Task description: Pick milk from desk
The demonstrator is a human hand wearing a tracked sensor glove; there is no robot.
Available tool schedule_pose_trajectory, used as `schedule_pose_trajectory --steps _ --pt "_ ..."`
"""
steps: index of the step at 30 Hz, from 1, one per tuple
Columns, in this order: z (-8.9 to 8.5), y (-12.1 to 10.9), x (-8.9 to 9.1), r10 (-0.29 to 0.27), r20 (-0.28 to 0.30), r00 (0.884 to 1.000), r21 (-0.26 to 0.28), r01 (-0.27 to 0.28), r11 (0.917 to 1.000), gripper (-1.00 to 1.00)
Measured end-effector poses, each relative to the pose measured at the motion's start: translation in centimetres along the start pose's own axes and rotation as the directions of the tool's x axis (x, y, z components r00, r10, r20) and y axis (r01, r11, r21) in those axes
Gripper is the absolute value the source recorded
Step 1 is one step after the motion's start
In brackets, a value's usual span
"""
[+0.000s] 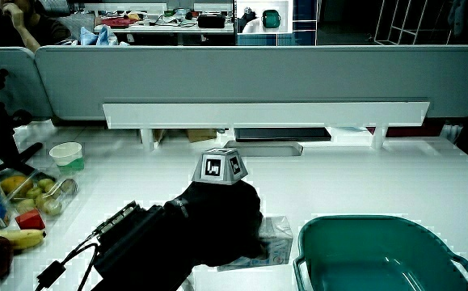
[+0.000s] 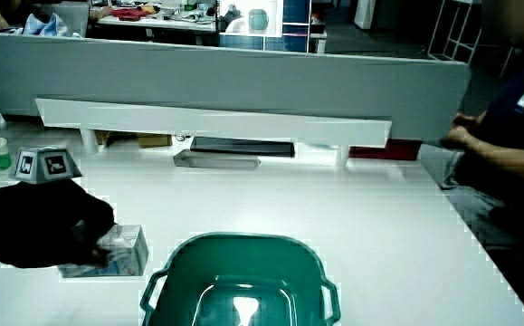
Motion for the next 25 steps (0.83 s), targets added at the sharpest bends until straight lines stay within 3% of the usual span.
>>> schedule_pose_trajectory --steps 6,8,9,13,17,18,19,20,21,22,25 --pt "2.6 -1.3 1.5 -0.02 -0.024 1.0 0.059 0.021 0.998 1.0" --pt "3.6 -1.9 2.4 -0.027 -0.023 0.999 0.06 0.028 0.9978 1.0" --pt "3.9 -2.1 2.8 0.004 -0.022 1.0 0.027 -0.003 0.9996 1.0" --pt "4.9 -2.2 4.4 -0.074 -0.02 0.997 0.078 0.076 0.9941 1.0" --pt "6.0 -2.5 6.2 -0.08 -0.036 0.996 0.081 0.083 0.9932 1.0" --pt "6.5 -2.6 6.7 -0.061 -0.035 0.998 0.066 0.063 0.9958 1.0" --pt "6.1 -1.5 6.0 -0.067 -0.1 0.993 0.111 0.078 0.9907 1.0" --pt "7.2 -2.7 7.6 -0.109 -0.051 0.993 0.101 0.114 0.9884 1.0" --pt "6.7 -1.9 7.2 -0.083 0.068 0.994 0.088 0.077 0.9931 1.0" --pt "7.1 -2.2 7.9 -0.093 0.018 0.995 0.079 0.092 0.9927 1.0" --pt "7.8 -2.3 9.5 -0.126 -0.023 0.992 0.108 0.128 0.9859 1.0"
